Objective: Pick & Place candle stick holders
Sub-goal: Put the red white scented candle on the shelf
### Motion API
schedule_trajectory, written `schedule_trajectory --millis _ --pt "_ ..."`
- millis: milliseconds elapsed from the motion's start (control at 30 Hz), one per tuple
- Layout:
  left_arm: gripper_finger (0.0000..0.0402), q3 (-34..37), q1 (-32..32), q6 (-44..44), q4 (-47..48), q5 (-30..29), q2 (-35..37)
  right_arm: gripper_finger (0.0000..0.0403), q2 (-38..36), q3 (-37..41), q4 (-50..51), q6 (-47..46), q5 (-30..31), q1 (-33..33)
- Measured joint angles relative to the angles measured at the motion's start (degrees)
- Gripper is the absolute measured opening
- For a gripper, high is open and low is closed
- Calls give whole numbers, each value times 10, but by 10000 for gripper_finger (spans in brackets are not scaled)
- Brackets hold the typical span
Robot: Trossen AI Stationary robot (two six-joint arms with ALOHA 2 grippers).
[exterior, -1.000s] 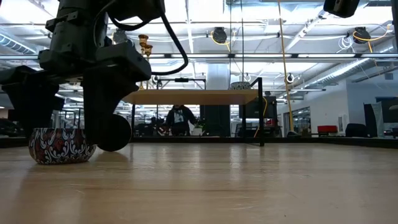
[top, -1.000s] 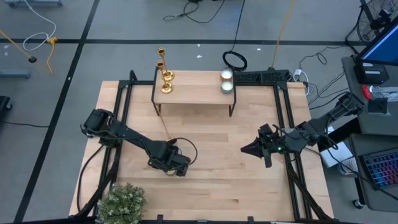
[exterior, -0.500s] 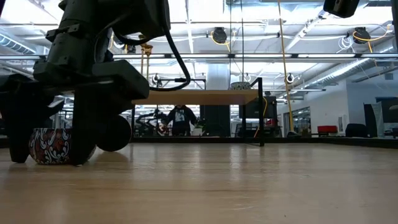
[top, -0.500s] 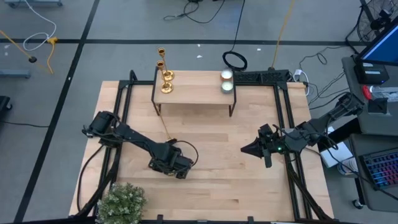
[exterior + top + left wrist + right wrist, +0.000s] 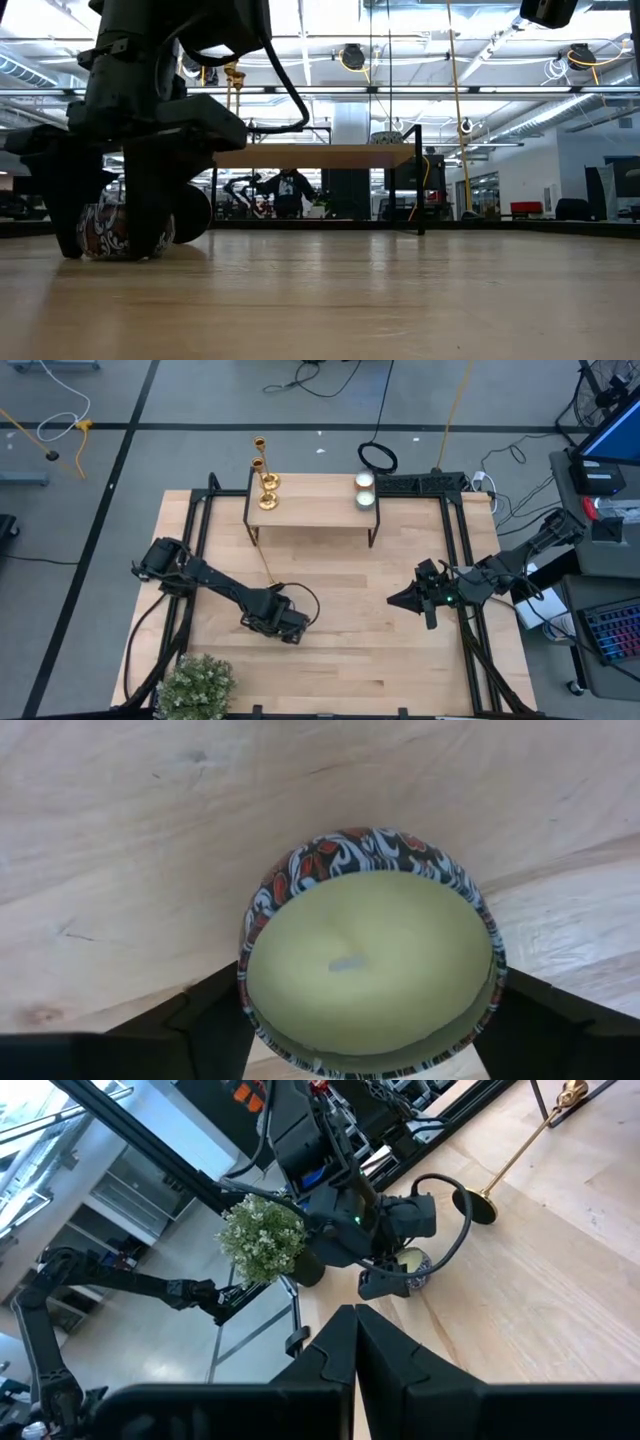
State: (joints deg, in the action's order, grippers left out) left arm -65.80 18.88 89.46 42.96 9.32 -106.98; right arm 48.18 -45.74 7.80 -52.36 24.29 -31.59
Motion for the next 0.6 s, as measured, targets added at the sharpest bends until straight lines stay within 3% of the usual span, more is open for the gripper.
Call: schedule_trajectory --millis 333,600 --pt "387 0 -12 -13 -1 -4 1 0 0 0 0 1 0 0" --pt "368 0 -20 -13 3 -8 1 0 0 0 1 1 -1 0"
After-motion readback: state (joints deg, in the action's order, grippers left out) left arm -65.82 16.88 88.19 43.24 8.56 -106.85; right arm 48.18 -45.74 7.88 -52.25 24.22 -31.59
